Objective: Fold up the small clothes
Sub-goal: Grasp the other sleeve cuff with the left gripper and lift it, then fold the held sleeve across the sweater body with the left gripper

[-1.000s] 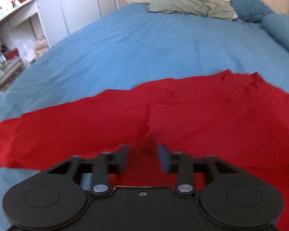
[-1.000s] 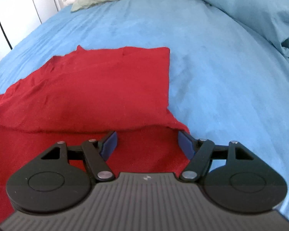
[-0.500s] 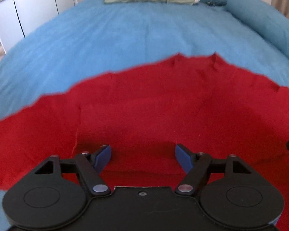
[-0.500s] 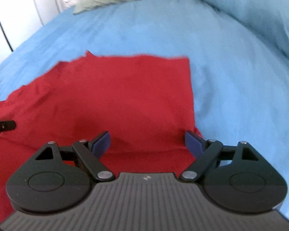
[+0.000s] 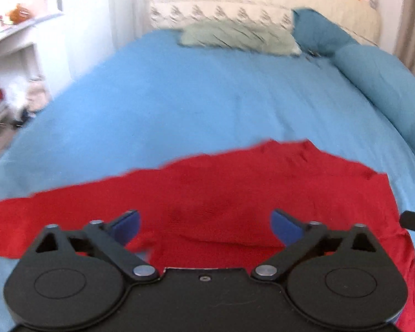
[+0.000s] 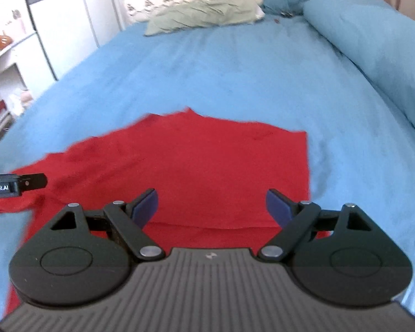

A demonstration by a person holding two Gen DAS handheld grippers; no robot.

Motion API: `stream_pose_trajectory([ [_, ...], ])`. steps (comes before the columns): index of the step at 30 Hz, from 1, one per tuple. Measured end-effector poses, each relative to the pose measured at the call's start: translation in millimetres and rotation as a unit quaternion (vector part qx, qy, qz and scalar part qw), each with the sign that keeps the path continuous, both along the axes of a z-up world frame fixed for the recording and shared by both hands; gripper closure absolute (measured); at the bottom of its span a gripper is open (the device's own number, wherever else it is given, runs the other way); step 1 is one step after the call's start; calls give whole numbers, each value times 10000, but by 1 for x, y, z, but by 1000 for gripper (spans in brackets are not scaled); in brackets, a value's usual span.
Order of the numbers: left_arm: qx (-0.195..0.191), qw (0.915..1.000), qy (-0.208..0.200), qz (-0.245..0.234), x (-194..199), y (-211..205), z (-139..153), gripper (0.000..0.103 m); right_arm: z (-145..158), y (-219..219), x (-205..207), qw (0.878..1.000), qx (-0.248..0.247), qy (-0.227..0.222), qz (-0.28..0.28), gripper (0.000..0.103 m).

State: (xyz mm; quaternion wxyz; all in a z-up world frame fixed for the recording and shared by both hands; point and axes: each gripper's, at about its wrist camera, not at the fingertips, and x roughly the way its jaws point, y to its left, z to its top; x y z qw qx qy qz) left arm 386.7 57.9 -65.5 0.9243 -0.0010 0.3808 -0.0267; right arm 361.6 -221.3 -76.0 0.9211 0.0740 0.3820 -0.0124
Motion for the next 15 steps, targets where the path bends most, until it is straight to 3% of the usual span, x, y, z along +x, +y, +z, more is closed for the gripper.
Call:
stream_pose_trajectory([
  [5,-168,9979,-46,623,-24,71,25,0,35,49,-4,9987,389,26,329,0],
  [12,-33,9838,-4,1793,-36,200,22,0,33,121,3,9987,288,359,239,0],
  [15,-175,9752,88,2206,-35,254,6,1,26,151,3,9985,243,437,216,0],
])
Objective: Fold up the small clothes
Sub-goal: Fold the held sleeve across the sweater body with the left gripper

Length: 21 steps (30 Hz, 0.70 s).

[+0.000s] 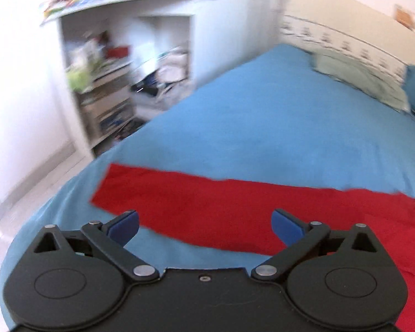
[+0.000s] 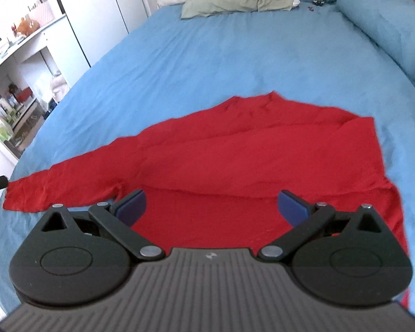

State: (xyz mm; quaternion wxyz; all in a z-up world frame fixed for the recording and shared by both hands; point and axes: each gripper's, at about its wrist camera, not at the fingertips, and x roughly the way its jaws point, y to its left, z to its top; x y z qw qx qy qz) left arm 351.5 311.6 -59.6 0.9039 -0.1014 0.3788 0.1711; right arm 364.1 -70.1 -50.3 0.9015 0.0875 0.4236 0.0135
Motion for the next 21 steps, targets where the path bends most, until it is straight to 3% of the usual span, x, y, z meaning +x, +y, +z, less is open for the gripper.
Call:
stream_pose_trajectory([
  [2,-254,9994,34,239,-1,31,-16,4,-6,18,0,10000,-2,49,-27,0],
  [5,-718,9960,191,487,5,69,-49,17,-20,42,2,9999,-18,108,-114,0],
  [9,-1082,9916,372,601,17,98,-82,36,-35,57,3,9994,-64,125,-309,0],
  [11,-1174,9905,380,601,20,103,-93,38,-40,62,3,9991,-28,143,-404,0],
  [14,-1041,9930,254,491,26,105,-96,38,-47,69,5,9988,-117,169,-448,0],
  [19,-479,9979,367,257,49,100,-101,43,-52,73,10,9980,-204,185,-568,0],
  [20,-403,9983,370,215,54,100,-102,47,-53,73,10,9977,-177,176,-632,0],
  [21,-346,9985,383,191,57,99,-101,66,-55,71,11,9974,-154,167,-687,0],
])
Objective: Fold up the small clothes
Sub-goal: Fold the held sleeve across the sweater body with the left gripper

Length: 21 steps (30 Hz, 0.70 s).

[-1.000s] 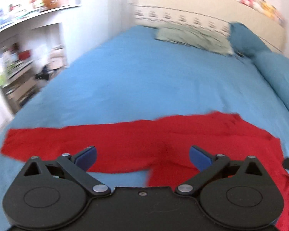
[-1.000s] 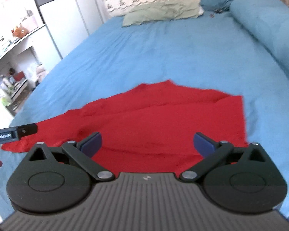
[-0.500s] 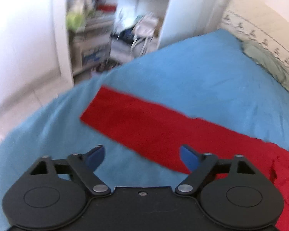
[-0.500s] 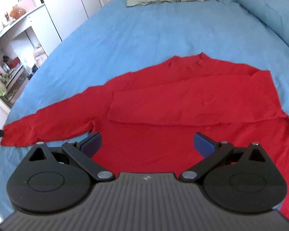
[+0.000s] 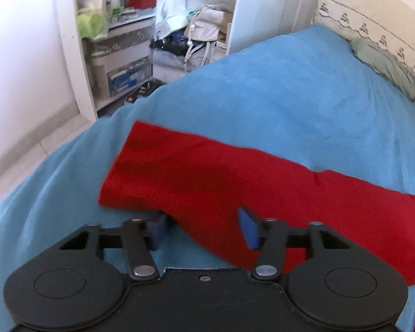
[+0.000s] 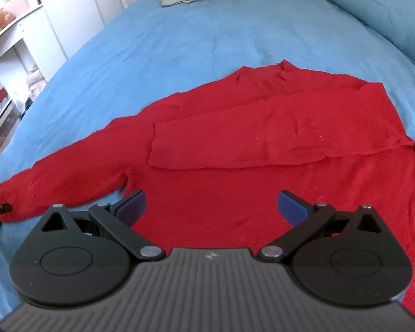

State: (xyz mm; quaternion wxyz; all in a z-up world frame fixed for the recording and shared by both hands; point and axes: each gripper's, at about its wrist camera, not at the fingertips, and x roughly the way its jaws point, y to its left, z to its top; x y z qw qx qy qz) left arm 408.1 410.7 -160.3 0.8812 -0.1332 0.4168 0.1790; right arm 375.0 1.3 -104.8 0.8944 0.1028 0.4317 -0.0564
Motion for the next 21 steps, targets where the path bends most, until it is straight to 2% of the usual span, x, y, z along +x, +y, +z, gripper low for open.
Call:
stream_pose_trajectory([
  [1,5,10000,12,-14,3,0,1,87,-1,-1,0,10000,20,-17,-43,0],
  [3,-65,10000,29,6,8,0,3,94,-3,-4,0,9999,30,-56,-103,0],
  [7,-22,10000,-93,-8,13,-11,18,96,-8,-13,-1,9998,-8,-100,-194,0],
  [10,212,9991,-285,-236,12,-38,43,97,-6,-26,-3,9996,43,-148,-237,0],
  [12,236,9976,-469,-446,10,-63,65,97,-2,-38,-3,9994,89,-201,-276,0],
  [16,110,9917,-734,-1045,11,-137,101,97,9,-68,-8,9985,201,-364,-366,0],
  [21,-147,9756,-998,-1950,22,-249,123,97,23,-112,-16,9973,168,-544,-455,0],
])
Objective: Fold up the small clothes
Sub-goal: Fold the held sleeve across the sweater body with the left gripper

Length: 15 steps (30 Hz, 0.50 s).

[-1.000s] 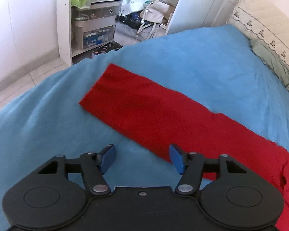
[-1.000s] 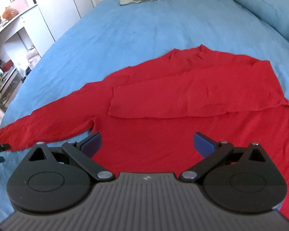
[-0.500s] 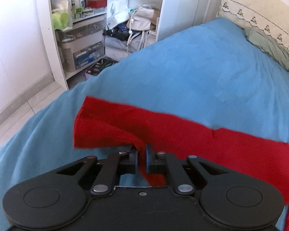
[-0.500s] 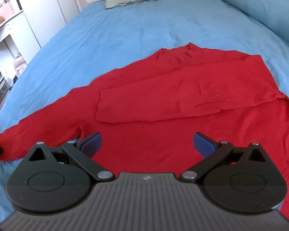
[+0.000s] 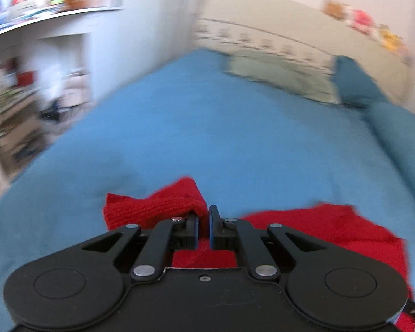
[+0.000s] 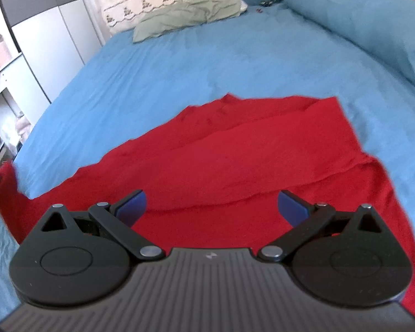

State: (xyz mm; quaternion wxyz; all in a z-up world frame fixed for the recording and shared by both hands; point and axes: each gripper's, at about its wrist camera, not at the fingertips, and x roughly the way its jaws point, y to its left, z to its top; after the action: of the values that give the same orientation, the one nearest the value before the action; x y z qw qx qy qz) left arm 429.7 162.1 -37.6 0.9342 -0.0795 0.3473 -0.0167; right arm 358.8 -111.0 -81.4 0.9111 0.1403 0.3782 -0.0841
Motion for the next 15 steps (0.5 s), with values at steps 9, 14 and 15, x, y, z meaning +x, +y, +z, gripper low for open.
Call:
stream_pose_trajectory([
  [9,-88,9948,48,-1016,4,-176,-30,97,11,-94,-12,9997,-57,-213,-124,0],
  [14,95,9926,370,-1152,12,-232,-73,97,2,-146,-17,9996,-23,-199,-220,0],
  [15,149,9921,456,-1161,13,-240,-82,97,-2,-154,-18,9996,-8,-188,-228,0],
])
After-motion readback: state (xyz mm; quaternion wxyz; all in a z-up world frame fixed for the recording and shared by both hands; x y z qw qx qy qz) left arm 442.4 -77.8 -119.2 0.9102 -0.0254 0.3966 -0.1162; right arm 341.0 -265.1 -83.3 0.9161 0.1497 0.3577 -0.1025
